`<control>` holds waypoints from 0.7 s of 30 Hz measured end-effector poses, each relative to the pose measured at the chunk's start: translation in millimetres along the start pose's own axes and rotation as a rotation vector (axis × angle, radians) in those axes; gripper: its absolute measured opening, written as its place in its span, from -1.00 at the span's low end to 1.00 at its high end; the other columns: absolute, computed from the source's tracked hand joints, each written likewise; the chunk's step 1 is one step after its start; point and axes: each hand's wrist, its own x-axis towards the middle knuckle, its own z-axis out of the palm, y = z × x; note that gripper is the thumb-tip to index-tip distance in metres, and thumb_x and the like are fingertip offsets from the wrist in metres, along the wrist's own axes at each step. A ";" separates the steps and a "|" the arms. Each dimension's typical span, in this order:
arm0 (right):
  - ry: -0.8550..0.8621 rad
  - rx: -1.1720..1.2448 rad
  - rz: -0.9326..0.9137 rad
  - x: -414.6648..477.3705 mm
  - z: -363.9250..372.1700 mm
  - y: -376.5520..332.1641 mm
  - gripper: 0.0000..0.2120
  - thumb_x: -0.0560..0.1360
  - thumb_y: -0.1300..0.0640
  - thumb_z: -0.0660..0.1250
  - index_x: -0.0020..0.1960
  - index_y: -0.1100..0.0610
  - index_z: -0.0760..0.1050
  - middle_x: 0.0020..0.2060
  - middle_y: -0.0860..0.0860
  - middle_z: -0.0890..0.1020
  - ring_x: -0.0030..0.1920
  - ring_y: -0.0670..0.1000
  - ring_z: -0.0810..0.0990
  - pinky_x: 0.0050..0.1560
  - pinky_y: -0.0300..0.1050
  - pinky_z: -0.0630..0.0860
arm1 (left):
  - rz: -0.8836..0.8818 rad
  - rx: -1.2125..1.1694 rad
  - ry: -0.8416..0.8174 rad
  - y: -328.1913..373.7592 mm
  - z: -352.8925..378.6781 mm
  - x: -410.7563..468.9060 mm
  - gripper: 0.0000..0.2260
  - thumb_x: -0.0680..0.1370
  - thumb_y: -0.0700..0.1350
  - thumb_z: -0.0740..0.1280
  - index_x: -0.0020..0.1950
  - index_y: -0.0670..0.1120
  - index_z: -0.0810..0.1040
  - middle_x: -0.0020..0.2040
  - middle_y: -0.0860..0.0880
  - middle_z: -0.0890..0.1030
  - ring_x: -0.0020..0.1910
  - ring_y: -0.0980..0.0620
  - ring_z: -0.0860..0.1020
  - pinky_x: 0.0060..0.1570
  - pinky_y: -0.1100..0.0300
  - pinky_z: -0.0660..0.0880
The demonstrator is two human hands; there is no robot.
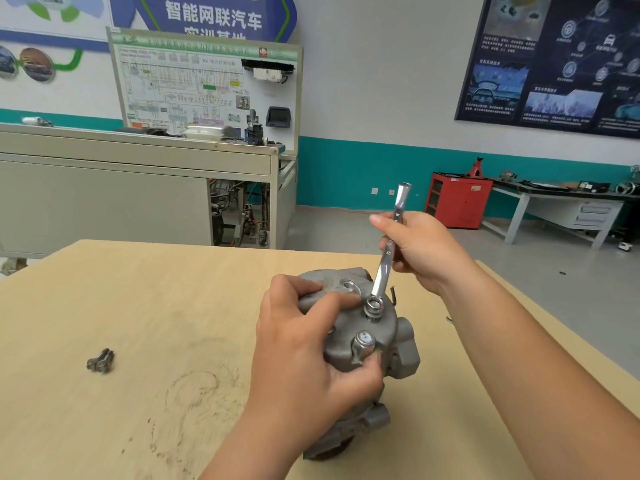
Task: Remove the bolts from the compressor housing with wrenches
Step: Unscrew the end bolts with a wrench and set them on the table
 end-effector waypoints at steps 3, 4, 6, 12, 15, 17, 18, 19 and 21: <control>-0.014 -0.078 -0.088 2.1 7.3 -4.7 -0.92 0.54 0.03 0.28 -0.10 0.02 0.48 -0.62 -0.15 0.50 -0.58 -0.22 0.42 -0.54 -0.32 0.32 | -0.006 0.004 0.008 0.7 -0.3 -0.2 -0.51 0.22 0.14 0.29 0.09 -0.02 0.57 -0.03 0.05 0.34 -0.01 -0.05 0.47 -0.08 -0.01 0.54; -0.030 -0.117 -0.115 3.1 9.8 -7.9 -0.92 0.54 0.05 0.27 -0.12 0.01 0.47 -0.62 -0.16 0.50 -0.55 -0.20 0.43 -0.52 -0.31 0.33 | -0.004 0.001 0.015 0.5 0.1 -0.3 -0.46 0.22 0.15 0.30 0.15 -0.03 0.50 -0.03 0.06 0.33 -0.01 -0.04 0.47 -0.07 0.01 0.53; -0.080 -0.180 -0.167 5.0 16.3 -15.0 -0.91 0.55 0.07 0.26 -0.14 -0.01 0.46 -0.61 -0.15 0.50 -0.49 -0.15 0.44 -0.45 -0.27 0.38 | 0.006 -0.040 0.026 -0.6 1.4 -1.8 -0.37 0.22 0.15 0.31 0.26 0.01 0.34 0.01 0.07 0.33 0.02 -0.02 0.47 0.04 0.16 0.49; -0.328 -0.380 -0.370 2.7 42.8 -38.7 -0.81 0.55 0.07 0.27 -0.04 0.19 0.54 -0.48 -0.08 0.47 -0.52 -0.22 0.42 -0.37 -0.33 0.41 | -0.004 -0.097 0.081 -6.1 6.7 -11.8 -0.24 0.24 0.16 0.35 0.35 -0.18 0.31 0.14 -0.07 0.31 0.12 0.14 0.39 0.15 0.58 0.22; -0.495 -0.377 -0.432 -4.4 53.2 -50.1 -0.86 0.55 0.14 0.27 -0.04 0.23 0.51 -0.50 -0.02 0.47 -0.55 -0.19 0.42 -0.40 -0.32 0.40 | -0.003 -0.135 0.114 -10.6 8.8 -14.9 -0.28 0.24 0.17 0.38 0.31 -0.13 0.33 0.16 -0.06 0.34 0.20 0.16 0.36 0.22 0.52 0.23; -0.569 -0.420 -0.483 -8.8 58.6 -55.7 -0.89 0.55 0.18 0.27 -0.04 0.23 0.50 -0.52 -0.02 0.47 -0.58 -0.20 0.41 -0.45 -0.37 0.37 | -0.008 -0.173 0.144 -13.3 10.5 -17.2 -0.28 0.23 0.17 0.40 0.31 -0.03 0.28 0.19 -0.02 0.36 0.25 0.11 0.37 0.27 0.46 0.23; -0.589 -0.491 -0.522 -10.7 61.1 -57.9 -0.89 0.56 0.17 0.26 -0.08 0.20 0.49 -0.52 -0.04 0.48 -0.58 -0.20 0.42 -0.44 -0.38 0.36 | -0.022 -0.207 0.158 -14.1 11.2 -18.7 -0.28 0.23 0.17 0.42 0.31 0.02 0.26 0.23 0.01 0.37 0.28 0.11 0.38 0.29 0.43 0.24; -0.600 -0.578 -0.570 -11.9 63.2 -59.6 -0.88 0.57 0.15 0.25 -0.13 0.15 0.47 -0.51 -0.06 0.50 -0.56 -0.20 0.43 -0.42 -0.37 0.36 | -0.041 -0.247 0.168 -14.4 11.6 -19.8 -0.27 0.22 0.17 0.43 0.32 0.06 0.24 0.27 0.03 0.38 0.31 0.12 0.38 0.30 0.40 0.26; -0.610 -0.733 -0.656 -12.9 66.7 -63.5 -0.83 0.58 0.13 0.23 -0.13 0.20 0.47 -0.49 -0.11 0.51 -0.53 -0.23 0.44 -0.35 -0.33 0.37 | -0.062 -0.304 0.175 -16.4 12.9 -21.7 -0.24 0.22 0.16 0.46 0.35 0.05 0.25 0.30 0.02 0.40 0.32 0.11 0.40 0.29 0.35 0.30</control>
